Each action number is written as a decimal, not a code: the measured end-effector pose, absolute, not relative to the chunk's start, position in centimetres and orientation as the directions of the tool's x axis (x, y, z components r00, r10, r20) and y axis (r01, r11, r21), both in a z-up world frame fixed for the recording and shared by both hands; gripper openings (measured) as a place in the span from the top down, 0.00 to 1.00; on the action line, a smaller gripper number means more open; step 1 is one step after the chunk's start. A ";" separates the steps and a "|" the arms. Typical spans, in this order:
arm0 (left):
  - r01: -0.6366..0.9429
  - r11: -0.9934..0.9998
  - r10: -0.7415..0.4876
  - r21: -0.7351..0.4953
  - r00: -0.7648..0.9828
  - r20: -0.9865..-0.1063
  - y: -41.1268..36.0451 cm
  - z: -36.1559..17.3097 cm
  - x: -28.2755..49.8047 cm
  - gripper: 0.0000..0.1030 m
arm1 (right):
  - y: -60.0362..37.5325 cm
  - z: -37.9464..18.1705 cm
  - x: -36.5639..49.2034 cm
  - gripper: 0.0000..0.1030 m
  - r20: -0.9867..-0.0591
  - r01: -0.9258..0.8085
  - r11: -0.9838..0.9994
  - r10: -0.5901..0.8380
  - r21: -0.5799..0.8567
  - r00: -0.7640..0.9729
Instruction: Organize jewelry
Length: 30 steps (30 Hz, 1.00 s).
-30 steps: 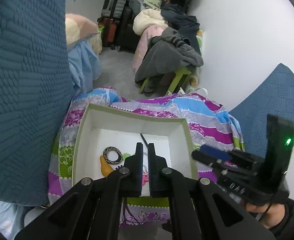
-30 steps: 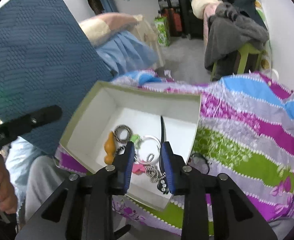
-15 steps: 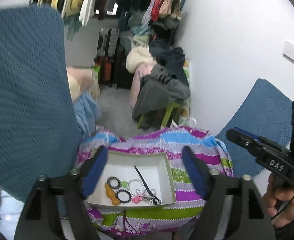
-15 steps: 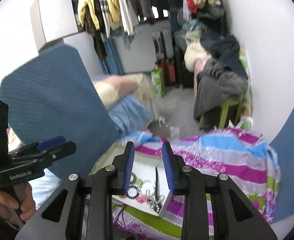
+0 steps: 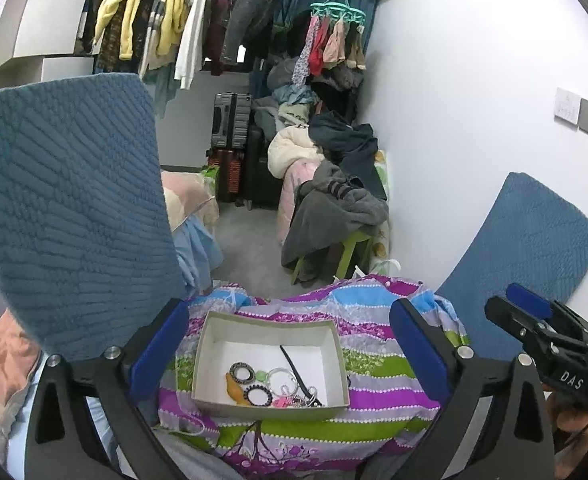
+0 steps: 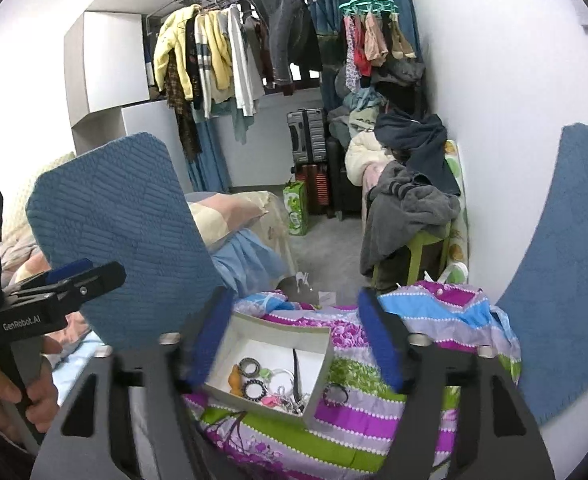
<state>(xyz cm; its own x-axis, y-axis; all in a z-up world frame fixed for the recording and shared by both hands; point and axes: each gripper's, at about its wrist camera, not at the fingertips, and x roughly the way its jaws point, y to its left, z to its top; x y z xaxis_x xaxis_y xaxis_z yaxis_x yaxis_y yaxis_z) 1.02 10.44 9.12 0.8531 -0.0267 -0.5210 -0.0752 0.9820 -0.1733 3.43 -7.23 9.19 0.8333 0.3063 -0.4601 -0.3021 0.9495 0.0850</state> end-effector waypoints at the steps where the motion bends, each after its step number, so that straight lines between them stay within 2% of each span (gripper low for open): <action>1: -0.084 0.981 -0.020 -0.173 0.851 -0.525 10.5 8.9 0.8 0.02 | -7.3 9.0 3.1 0.29 -0.459 -0.297 0.951 0.301 0.082 0.836; 2: -0.094 0.980 -0.013 -0.174 0.847 -0.531 10.5 8.7 0.5 0.02 | -7.4 8.7 2.9 0.28 -0.459 -0.294 0.953 0.297 0.080 0.837; 7: -0.103 0.982 -0.004 -0.157 0.826 -0.564 10.2 7.3 0.3 0.02 | -7.6 7.5 2.0 0.02 -0.470 -0.273 0.959 0.274 0.073 0.839; 22: -0.120 0.978 -0.018 -0.169 0.763 -0.646 10.5 1.4 0.6 0.02 | -7.0 0.2 1.6 0.00 -0.550 -0.238 0.969 0.234 0.064 0.802; 30: -0.124 0.978 -0.021 -0.168 0.741 -0.671 10.9 -0.3 1.1 0.02 | -7.1 -1.1 2.0 0.00 -0.586 -0.216 0.975 0.204 0.050 0.785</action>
